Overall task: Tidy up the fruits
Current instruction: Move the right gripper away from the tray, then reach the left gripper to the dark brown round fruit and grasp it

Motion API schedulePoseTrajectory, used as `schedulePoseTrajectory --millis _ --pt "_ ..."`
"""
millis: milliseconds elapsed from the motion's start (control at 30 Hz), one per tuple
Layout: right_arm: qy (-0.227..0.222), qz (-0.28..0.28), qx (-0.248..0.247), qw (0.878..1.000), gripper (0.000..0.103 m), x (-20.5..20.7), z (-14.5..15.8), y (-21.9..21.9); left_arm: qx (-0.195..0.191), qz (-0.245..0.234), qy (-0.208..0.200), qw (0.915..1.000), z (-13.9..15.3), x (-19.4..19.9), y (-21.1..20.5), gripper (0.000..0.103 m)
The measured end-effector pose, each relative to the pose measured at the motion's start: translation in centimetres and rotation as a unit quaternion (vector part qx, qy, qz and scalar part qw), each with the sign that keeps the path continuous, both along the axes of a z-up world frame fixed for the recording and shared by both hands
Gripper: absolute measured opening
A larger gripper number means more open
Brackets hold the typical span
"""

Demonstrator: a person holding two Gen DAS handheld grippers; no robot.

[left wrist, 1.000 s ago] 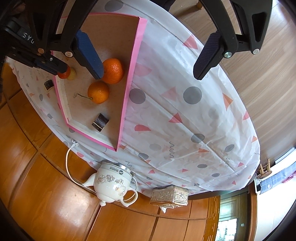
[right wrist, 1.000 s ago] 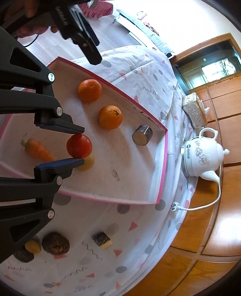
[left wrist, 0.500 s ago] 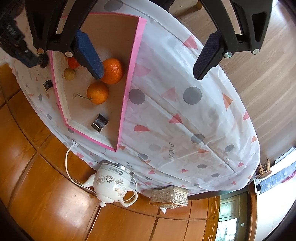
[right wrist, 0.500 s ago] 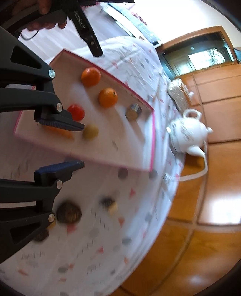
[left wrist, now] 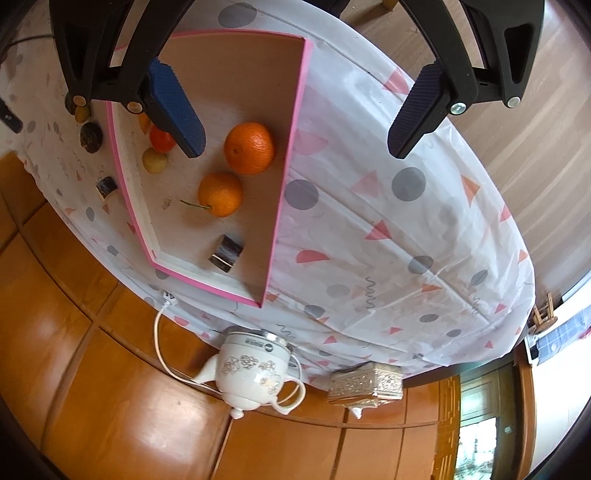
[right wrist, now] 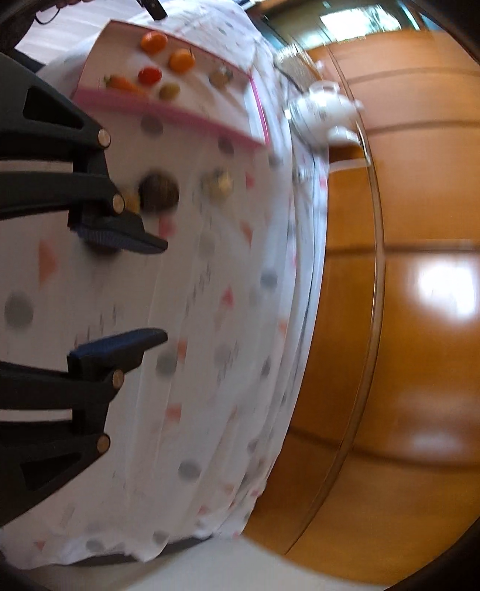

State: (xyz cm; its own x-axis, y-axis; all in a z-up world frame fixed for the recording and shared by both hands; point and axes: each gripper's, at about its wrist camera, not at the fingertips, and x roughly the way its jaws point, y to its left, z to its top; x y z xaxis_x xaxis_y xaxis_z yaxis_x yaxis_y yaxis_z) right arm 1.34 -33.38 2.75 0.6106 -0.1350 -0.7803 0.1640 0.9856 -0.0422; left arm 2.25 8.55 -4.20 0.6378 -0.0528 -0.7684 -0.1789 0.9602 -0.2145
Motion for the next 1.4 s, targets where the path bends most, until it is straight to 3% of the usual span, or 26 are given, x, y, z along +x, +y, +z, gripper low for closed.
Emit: schedulePoseTrajectory --millis 367,633,800,900,1033,1267,1400 --pt "0.016 -0.165 -0.003 0.986 0.05 -3.3 0.6 -12.0 0.011 -0.033 0.003 0.9994 0.4 0.5 -1.9 0.1" --pt "0.011 -0.276 0.01 0.961 0.05 -5.0 1.1 -17.6 0.015 -0.09 0.005 0.9958 1.4 1.9 -4.7 0.098" --pt "0.007 -0.337 0.057 0.94 0.05 -6.4 0.4 -20.6 0.013 -0.137 0.012 0.9905 1.8 3.4 -7.5 0.089" --pt "0.017 -0.351 0.101 0.931 0.05 -6.7 -0.7 -21.7 0.012 -0.164 0.014 0.9864 2.1 4.2 -9.3 0.085" --pt "0.022 -0.352 0.11 0.929 0.05 -6.4 -1.1 -21.7 0.004 -0.194 0.025 0.9808 2.1 5.3 -11.8 0.08" --pt "0.031 -0.339 0.133 0.931 0.05 -5.9 -1.7 -21.6 0.002 -0.288 0.048 0.9563 1.3 6.2 -18.6 0.073" --pt "0.033 -0.332 0.133 0.933 0.05 -5.7 -1.8 -21.3 -0.014 -0.31 0.07 0.9481 0.3 7.3 -21.6 0.068"
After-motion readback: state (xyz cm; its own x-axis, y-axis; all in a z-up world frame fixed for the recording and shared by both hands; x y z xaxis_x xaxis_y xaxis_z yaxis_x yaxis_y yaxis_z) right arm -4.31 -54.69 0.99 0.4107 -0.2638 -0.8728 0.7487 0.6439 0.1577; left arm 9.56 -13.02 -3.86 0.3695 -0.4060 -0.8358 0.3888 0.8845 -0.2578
